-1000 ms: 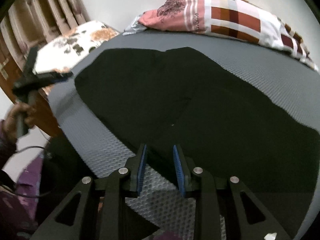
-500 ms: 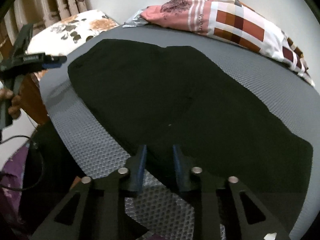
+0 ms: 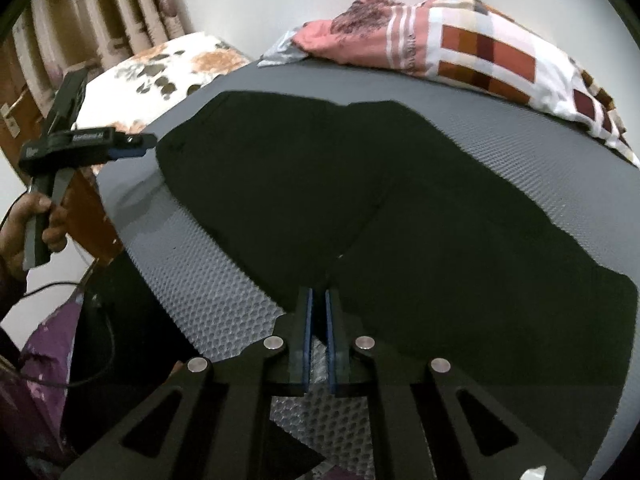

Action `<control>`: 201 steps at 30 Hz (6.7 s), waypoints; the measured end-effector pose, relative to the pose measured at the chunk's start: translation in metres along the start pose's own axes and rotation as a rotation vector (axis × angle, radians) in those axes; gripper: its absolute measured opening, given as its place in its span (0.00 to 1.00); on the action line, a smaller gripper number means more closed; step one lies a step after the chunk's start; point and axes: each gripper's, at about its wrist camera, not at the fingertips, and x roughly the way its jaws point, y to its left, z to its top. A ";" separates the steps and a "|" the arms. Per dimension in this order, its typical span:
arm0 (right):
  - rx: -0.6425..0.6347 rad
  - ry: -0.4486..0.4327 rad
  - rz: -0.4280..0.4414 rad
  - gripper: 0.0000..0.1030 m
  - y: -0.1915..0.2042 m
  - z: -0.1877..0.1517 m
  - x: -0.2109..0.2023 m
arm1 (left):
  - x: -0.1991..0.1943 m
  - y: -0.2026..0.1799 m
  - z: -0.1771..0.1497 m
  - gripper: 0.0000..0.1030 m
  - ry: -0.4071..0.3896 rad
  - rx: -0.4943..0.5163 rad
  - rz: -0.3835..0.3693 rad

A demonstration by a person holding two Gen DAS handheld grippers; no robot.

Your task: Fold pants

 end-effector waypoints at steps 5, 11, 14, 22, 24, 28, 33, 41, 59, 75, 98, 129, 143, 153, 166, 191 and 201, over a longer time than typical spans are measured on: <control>0.076 -0.008 0.137 0.19 -0.012 0.002 -0.004 | 0.004 0.000 0.000 0.52 0.018 0.012 0.012; 0.148 -0.107 0.179 0.19 -0.030 0.003 -0.033 | -0.003 0.009 0.017 0.52 -0.014 0.031 -0.002; 0.154 -0.111 0.095 0.19 -0.042 0.000 -0.035 | 0.000 0.017 0.031 0.57 -0.014 0.049 -0.023; 0.192 -0.044 0.060 0.18 -0.058 -0.017 -0.010 | 0.058 0.035 0.067 0.59 0.158 0.098 -0.090; 0.216 -0.043 0.056 0.17 -0.064 -0.018 -0.011 | 0.076 0.034 0.068 0.59 0.218 0.123 -0.114; 0.243 -0.042 0.057 0.17 -0.075 -0.019 -0.012 | 0.086 0.019 0.070 0.74 0.212 0.230 -0.172; 0.265 -0.049 0.079 0.20 -0.078 -0.020 -0.012 | 0.091 0.010 0.070 0.49 0.199 0.292 -0.127; 0.274 -0.055 0.093 0.28 -0.075 -0.017 -0.010 | 0.064 0.017 0.076 0.17 0.133 0.198 -0.165; 0.792 -0.304 0.793 0.65 -0.102 0.017 0.004 | 0.001 -0.198 0.026 0.15 0.122 0.246 -0.669; 0.994 -0.216 0.808 0.82 -0.126 0.010 0.037 | 0.004 -0.185 0.006 0.47 0.112 0.254 -0.602; 0.997 -0.271 0.364 0.14 -0.237 -0.069 -0.083 | 0.038 -0.195 0.002 0.58 0.117 0.266 -0.447; 0.945 -0.170 0.317 0.55 -0.258 -0.106 -0.080 | 0.134 -0.224 0.006 0.66 0.357 0.263 -0.534; 0.954 -0.223 0.482 0.24 -0.229 -0.078 -0.041 | 0.111 -0.167 0.028 0.16 0.243 0.161 -0.480; 0.818 -0.128 0.559 0.24 -0.178 -0.008 0.032 | 0.082 -0.057 0.026 0.16 0.149 0.027 -0.338; 0.900 -0.149 0.562 0.28 -0.161 -0.042 -0.041 | 0.081 -0.055 0.001 0.47 0.083 -0.034 -0.368; 0.947 -0.098 0.484 0.04 -0.146 -0.050 -0.027 | 0.074 -0.043 0.005 0.53 0.090 -0.054 -0.326; 0.979 -0.066 0.485 0.03 -0.157 -0.061 -0.015 | 0.076 -0.049 0.001 0.56 0.073 -0.015 -0.311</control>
